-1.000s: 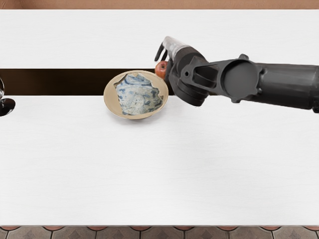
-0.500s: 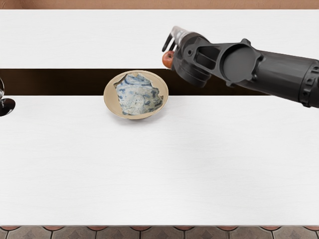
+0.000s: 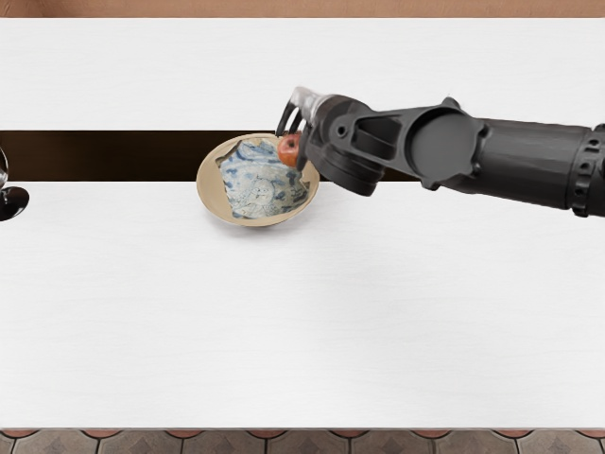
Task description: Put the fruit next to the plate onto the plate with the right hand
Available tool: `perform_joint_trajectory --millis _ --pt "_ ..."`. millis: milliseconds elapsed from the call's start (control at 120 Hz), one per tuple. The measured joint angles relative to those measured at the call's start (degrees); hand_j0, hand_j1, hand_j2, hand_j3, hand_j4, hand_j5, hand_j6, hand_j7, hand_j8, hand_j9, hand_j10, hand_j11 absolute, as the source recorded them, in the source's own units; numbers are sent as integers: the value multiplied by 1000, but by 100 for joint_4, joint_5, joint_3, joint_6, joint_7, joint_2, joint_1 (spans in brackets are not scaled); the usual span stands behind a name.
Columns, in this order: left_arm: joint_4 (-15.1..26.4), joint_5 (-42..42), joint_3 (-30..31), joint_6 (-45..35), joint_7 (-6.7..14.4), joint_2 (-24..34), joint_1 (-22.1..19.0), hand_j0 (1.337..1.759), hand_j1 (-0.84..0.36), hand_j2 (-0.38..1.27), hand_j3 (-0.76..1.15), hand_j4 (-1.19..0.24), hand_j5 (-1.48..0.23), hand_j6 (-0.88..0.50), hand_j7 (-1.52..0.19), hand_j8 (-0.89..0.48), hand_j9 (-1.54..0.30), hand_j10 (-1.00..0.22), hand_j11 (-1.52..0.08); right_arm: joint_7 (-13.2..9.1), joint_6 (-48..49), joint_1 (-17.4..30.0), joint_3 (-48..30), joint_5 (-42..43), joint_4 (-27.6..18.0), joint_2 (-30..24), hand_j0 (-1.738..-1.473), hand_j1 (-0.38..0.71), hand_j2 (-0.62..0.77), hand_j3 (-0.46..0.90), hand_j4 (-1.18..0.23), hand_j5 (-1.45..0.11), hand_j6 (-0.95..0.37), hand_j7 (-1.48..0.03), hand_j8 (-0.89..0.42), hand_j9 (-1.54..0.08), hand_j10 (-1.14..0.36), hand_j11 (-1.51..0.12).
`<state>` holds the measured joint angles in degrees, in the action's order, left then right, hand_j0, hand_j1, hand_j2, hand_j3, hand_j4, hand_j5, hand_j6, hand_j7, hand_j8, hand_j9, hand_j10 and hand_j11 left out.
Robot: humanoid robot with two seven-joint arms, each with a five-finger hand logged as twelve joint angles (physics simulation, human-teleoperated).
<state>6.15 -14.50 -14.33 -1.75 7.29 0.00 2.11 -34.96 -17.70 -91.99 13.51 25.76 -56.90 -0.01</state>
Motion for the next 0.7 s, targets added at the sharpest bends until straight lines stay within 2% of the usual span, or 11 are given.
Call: perform_joint_trajectory --millis 75,217,325,425,592,700 --pt "0 0 -1 0 0 0 0 1658 349 0 0 0 0 -1 0 -1 0 0 0 0 5 15 -6 4 -100 0 -1658 331 396 1 -664 -954 -482 -905 -469 -942 -669 -945" --pt "0 0 0 1 0 0 0 1658 349 0 0 0 0 -1 0 0 0 0 0 -3 12 33 -13 25 -191 0 -1658 322 382 1 -686 -981 -474 -932 -459 -966 -693 -969" --pt "0 0 0 0 0 0 -1 1658 349 0 0 0 0 -1 0 -1 0 0 0 -3 -61 33 -110 117 -239 1 -1658 70 229 0 -425 -606 -298 -577 -292 -598 -429 -599" --pt "0 0 0 0 0 0 0 1658 349 0 0 0 0 -1 0 -1 0 0 0 -4 -98 32 -162 148 -275 1 -1658 -93 141 0 -261 -372 -184 -353 -179 -366 -263 -367" --pt "0 0 0 -1 0 0 0 1658 349 0 0 0 0 -1 0 -1 0 0 0 -4 -117 61 -500 99 -411 1 -1658 -236 63 0 -116 -164 -82 -156 -80 -162 -117 -162" --pt "0 0 0 0 0 0 0 1658 349 0 0 0 0 -1 0 -1 0 0 0 -4 129 312 -1184 -356 -534 1 -1658 -283 37 0 -69 -97 -49 -92 -48 -95 -69 -96"
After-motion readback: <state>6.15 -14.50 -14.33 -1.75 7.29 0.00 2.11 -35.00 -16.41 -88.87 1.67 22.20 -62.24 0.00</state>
